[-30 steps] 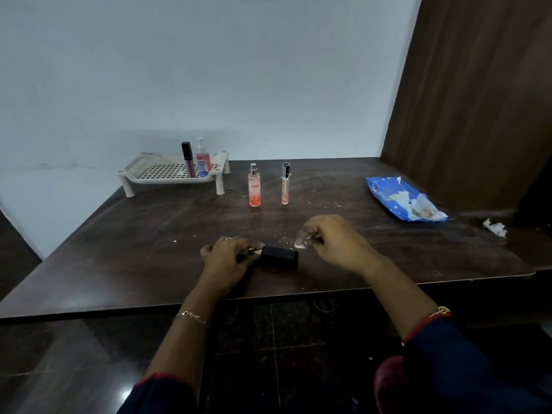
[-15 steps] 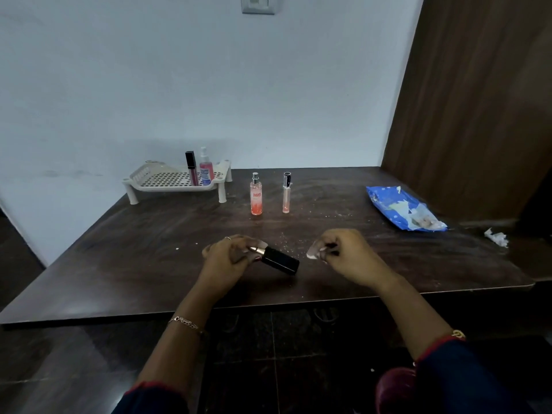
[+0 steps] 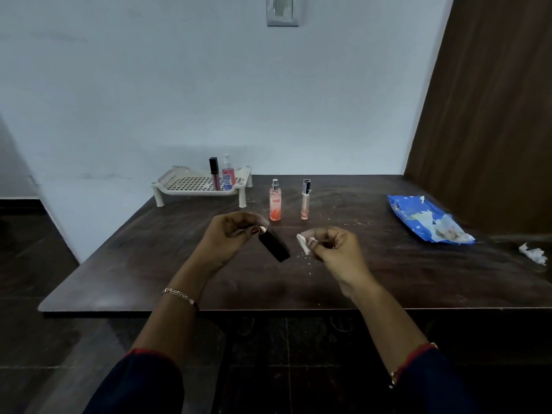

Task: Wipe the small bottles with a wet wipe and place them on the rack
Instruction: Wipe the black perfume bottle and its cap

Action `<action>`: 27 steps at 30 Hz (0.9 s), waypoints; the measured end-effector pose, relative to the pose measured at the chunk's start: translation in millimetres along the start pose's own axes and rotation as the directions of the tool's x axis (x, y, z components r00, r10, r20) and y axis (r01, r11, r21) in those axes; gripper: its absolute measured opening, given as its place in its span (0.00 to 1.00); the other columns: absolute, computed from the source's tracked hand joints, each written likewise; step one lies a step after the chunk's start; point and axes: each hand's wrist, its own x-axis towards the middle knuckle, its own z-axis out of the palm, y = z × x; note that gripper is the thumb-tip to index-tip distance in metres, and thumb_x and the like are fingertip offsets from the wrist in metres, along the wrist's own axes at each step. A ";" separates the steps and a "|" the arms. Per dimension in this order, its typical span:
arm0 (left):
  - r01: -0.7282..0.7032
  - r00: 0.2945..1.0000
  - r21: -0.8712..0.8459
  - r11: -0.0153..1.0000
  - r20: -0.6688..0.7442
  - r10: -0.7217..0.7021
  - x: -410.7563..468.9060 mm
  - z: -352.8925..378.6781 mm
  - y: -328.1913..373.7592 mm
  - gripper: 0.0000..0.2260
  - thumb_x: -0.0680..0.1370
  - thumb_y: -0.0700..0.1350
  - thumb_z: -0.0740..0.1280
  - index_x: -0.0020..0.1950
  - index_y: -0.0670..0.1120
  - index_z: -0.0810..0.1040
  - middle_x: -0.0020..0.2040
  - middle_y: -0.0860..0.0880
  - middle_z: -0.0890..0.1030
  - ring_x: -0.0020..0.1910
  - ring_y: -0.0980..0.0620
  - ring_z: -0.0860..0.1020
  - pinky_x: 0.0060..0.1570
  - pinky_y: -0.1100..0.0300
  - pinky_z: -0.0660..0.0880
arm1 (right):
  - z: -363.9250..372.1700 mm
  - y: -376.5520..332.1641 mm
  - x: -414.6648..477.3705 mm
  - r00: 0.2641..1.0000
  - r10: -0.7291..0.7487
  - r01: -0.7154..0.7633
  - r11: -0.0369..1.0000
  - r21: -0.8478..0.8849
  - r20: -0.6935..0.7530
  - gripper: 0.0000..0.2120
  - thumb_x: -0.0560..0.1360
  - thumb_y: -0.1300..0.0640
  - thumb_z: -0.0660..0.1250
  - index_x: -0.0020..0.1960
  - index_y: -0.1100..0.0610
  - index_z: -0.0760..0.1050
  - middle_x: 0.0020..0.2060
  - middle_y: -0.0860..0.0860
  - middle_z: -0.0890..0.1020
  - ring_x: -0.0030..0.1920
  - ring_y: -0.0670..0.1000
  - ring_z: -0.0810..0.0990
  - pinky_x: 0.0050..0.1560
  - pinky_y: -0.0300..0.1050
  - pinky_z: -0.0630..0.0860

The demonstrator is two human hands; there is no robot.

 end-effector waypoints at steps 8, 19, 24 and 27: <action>0.103 0.994 -0.157 0.982 -0.024 -0.108 1.3 0.6 -14.9 0.16 0.74 0.29 0.65 0.47 0.49 0.82 0.48 0.51 0.85 0.51 0.56 0.81 0.49 0.68 0.76 | 14.8 4.9 -6.8 0.997 0.031 -0.028 0.999 -0.042 0.070 0.12 0.70 0.65 0.73 0.41 0.48 0.84 0.40 0.45 0.86 0.43 0.42 0.82 0.42 0.32 0.76; 0.154 0.976 -0.510 0.846 -0.052 -0.209 4.4 10.9 -5.4 0.11 0.73 0.32 0.66 0.51 0.43 0.79 0.47 0.48 0.83 0.48 0.52 0.80 0.53 0.51 0.78 | 24.7 -20.1 4.9 0.994 -0.103 0.104 0.991 -0.089 0.024 0.12 0.72 0.70 0.68 0.43 0.52 0.80 0.40 0.45 0.83 0.38 0.35 0.79 0.38 0.28 0.73; 0.121 0.976 -0.605 0.787 -0.072 -0.205 8.9 16.4 -2.8 0.11 0.70 0.36 0.67 0.52 0.44 0.79 0.47 0.48 0.84 0.47 0.51 0.82 0.44 0.56 0.80 | 40.4 -38.4 14.3 0.917 -0.375 0.398 0.863 -0.310 0.135 0.14 0.73 0.69 0.67 0.44 0.50 0.80 0.44 0.43 0.82 0.47 0.39 0.79 0.48 0.31 0.75; 0.102 0.977 -0.677 0.729 -0.069 -0.202 8.0 15.8 -10.5 0.12 0.71 0.35 0.67 0.54 0.45 0.79 0.48 0.48 0.84 0.49 0.50 0.82 0.48 0.53 0.80 | 39.6 -38.2 12.0 0.824 -0.521 0.562 0.697 -0.446 0.224 0.13 0.72 0.69 0.66 0.46 0.53 0.81 0.47 0.46 0.82 0.49 0.43 0.79 0.52 0.35 0.76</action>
